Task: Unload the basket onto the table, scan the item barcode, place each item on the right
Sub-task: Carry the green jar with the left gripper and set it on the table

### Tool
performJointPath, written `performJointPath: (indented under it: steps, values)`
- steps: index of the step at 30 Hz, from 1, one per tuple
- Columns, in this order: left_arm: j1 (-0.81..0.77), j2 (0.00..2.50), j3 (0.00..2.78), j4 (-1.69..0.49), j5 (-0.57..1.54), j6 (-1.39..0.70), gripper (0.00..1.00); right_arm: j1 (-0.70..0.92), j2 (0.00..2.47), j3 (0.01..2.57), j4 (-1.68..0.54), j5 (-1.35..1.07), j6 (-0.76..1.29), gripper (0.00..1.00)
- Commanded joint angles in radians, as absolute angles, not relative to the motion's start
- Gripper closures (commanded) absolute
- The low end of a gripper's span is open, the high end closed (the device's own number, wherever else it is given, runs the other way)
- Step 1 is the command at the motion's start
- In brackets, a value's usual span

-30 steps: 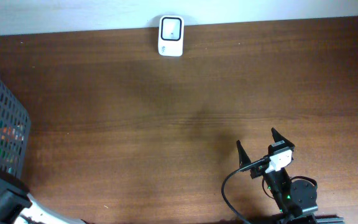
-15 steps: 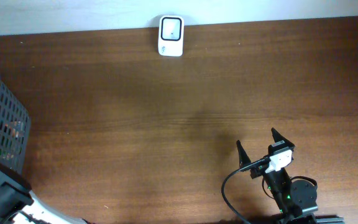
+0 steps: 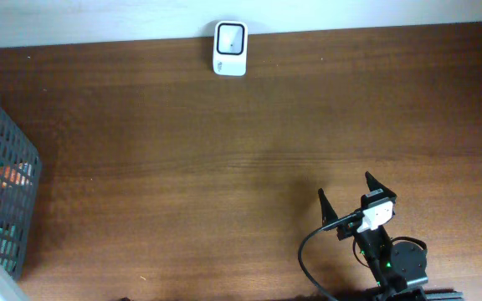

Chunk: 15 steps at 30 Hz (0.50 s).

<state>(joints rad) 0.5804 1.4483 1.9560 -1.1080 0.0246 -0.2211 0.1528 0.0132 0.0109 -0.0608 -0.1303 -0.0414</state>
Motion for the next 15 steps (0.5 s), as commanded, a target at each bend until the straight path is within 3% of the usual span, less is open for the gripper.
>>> performJointPath:
  steps: [1, 7, 15]
  values:
    - [0.332, 1.418, 1.964, -1.113, 0.029, -0.220, 0.38, 0.149, 0.007, 0.006, -0.065, -0.143, -0.045, 0.02]
    - [-0.124, 1.627, 1.962, -1.156, 0.029, -0.220, 0.39, 0.149, 0.007, 0.006, -0.065, -0.143, -0.045, 0.02]
    - [-0.458, 2.042, 1.961, -1.139, 0.047, -0.224, 0.38, 0.149, 0.007, 0.006, -0.065, -0.143, -0.045, 0.02]
